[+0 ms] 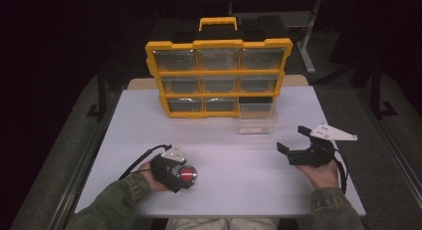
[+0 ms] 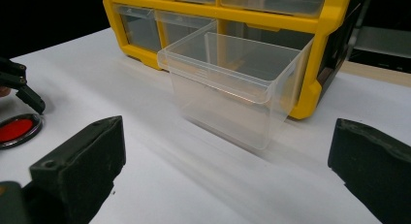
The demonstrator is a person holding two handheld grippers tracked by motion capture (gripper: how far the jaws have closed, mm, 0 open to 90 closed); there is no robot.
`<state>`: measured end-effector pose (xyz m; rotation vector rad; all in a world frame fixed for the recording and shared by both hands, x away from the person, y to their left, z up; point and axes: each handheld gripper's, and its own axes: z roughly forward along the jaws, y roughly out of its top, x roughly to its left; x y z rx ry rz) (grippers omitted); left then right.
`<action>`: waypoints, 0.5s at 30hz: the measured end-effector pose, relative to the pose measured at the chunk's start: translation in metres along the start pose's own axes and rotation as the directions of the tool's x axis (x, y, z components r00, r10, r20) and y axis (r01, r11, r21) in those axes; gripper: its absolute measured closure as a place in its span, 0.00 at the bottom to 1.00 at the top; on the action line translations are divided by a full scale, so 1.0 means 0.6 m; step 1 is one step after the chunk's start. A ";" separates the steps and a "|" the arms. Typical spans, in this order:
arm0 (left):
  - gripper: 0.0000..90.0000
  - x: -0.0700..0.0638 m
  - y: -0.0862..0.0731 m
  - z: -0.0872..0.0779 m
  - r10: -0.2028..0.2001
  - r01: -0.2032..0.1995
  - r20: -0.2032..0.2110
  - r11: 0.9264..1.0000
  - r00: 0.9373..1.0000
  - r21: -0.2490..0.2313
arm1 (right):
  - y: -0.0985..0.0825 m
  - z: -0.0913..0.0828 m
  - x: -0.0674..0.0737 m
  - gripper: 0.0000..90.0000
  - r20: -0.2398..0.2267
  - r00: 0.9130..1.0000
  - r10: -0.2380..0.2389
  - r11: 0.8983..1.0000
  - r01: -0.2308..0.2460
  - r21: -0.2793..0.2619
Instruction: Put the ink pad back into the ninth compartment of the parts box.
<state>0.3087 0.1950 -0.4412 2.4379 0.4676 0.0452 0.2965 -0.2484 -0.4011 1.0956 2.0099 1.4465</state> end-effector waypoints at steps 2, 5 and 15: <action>0.16 0.000 0.000 0.001 -0.001 0.001 0.000 1.000 1.000 0.002 | 0.000 0.000 0.000 0.00 -0.001 1.000 -0.003 1.000 0.003 0.001; 0.17 0.000 0.000 0.001 -0.001 0.001 -0.004 1.000 1.000 0.004 | 0.000 0.001 0.001 0.00 -0.003 1.000 -0.006 1.000 0.006 0.002; 0.33 0.004 0.000 -0.003 -0.015 0.014 -0.018 1.000 1.000 -0.014 | -0.001 0.003 0.001 0.00 -0.008 1.000 -0.007 1.000 0.007 0.010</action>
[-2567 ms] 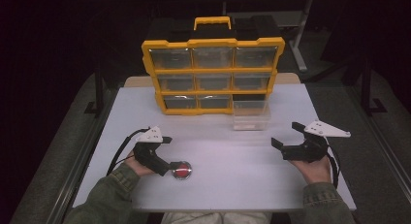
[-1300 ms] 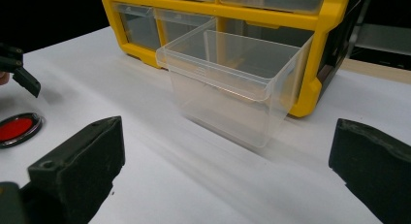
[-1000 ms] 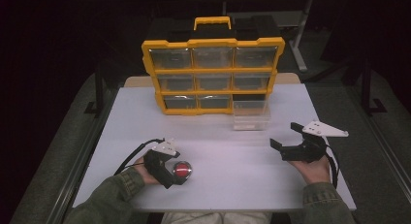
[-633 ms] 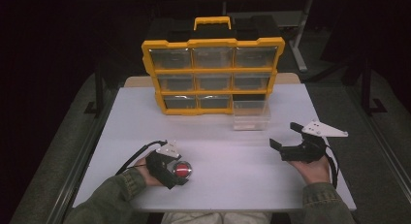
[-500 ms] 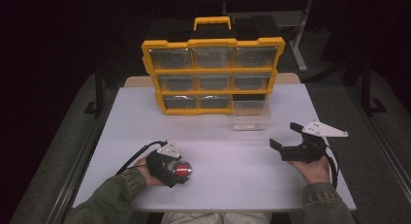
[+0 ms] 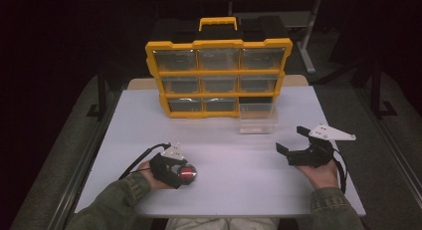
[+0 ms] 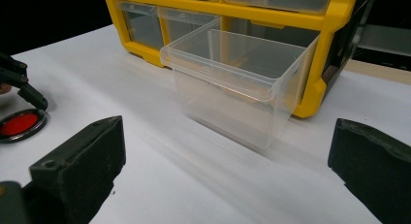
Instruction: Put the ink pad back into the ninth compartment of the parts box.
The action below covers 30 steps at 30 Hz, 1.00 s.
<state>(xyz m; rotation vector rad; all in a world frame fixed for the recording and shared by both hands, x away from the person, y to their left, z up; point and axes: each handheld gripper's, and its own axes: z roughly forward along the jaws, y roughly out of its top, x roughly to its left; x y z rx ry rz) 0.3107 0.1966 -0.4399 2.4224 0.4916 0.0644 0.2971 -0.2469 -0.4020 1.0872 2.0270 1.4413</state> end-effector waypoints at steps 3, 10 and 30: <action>0.33 0.002 0.000 -0.001 0.016 -0.016 0.012 1.000 1.000 0.003 | 0.000 -0.001 -0.001 0.00 0.000 1.000 0.005 1.000 -0.005 -0.002; 0.33 -0.002 0.003 -0.001 0.030 -0.031 0.036 0.999 0.999 0.013 | 0.000 -0.002 -0.002 0.00 -0.003 1.000 0.010 1.000 -0.010 -0.003; 0.33 -0.001 0.023 -0.041 0.019 -0.014 0.051 0.996 0.999 -0.094 | 0.000 -0.003 -0.004 0.00 0.000 1.000 0.009 1.000 -0.009 -0.004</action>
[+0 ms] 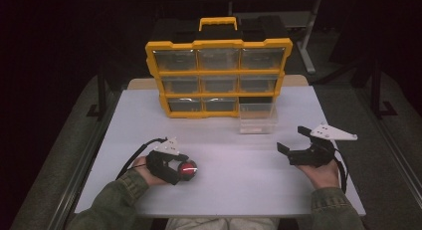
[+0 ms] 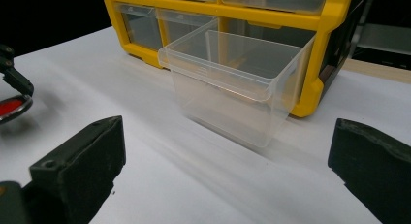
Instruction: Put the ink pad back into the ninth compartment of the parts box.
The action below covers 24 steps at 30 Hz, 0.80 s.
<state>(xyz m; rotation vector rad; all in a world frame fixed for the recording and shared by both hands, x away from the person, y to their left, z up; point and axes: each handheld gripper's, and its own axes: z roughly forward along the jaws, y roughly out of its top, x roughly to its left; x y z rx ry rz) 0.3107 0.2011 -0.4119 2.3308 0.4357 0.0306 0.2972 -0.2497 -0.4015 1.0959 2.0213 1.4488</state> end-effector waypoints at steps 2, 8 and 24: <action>0.33 0.002 0.003 -0.006 -0.003 0.003 0.002 1.000 1.000 -0.011 | 0.000 0.000 0.000 0.00 0.000 1.000 0.000 1.000 0.000 0.000; 0.33 0.009 0.005 -0.018 -0.034 0.034 0.019 0.999 0.999 -0.018 | 0.000 -0.003 0.000 0.00 0.006 1.000 0.003 1.000 -0.003 -0.002; 0.33 0.016 0.049 -0.028 -0.009 0.009 0.040 1.000 0.999 -0.011 | 0.001 -0.007 -0.002 0.00 0.011 1.000 0.007 1.000 -0.007 -0.010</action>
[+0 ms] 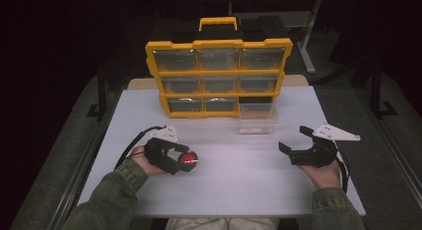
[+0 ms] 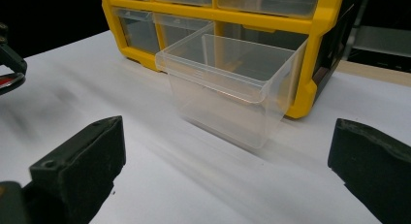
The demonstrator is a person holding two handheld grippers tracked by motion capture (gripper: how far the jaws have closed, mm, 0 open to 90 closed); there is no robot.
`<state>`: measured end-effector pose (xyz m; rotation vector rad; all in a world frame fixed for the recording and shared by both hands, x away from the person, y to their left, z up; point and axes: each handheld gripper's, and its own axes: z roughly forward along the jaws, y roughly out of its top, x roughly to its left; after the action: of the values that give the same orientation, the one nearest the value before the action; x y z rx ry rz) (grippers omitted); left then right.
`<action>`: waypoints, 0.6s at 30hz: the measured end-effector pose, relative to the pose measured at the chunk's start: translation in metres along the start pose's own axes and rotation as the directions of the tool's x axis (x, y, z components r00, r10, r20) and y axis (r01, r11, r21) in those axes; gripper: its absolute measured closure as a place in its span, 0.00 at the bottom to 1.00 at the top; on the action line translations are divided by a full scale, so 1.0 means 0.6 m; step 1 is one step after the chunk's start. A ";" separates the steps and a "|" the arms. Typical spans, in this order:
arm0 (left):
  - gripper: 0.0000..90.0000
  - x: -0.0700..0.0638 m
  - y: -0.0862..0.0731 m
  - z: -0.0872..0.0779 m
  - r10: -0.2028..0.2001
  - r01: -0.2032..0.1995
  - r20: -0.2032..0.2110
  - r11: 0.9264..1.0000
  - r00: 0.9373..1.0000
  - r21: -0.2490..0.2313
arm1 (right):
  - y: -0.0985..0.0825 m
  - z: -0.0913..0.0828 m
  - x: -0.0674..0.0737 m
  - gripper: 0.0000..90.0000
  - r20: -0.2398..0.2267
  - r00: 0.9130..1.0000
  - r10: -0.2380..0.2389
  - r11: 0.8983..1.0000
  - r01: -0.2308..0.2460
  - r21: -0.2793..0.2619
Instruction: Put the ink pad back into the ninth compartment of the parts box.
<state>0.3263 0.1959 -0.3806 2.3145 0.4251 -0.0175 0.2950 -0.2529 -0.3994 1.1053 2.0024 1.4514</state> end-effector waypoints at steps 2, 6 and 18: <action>0.33 0.001 0.008 0.004 0.008 -0.008 0.005 1.000 1.000 0.011 | 0.000 0.001 0.001 0.00 -0.002 1.000 0.000 1.000 0.000 0.002; 0.33 0.003 0.017 0.006 0.014 -0.014 0.007 1.000 1.000 0.011 | 0.000 0.001 0.001 0.00 -0.003 1.000 0.000 1.000 0.000 0.003; 0.33 0.021 0.052 0.005 0.020 -0.020 0.007 1.000 1.000 -0.006 | 0.000 0.001 -0.001 0.00 -0.004 1.000 0.002 1.000 -0.002 -0.001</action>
<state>0.3483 0.1773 -0.3629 2.3120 0.3976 -0.0143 0.2953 -0.2530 -0.3998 1.1051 2.0038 1.4566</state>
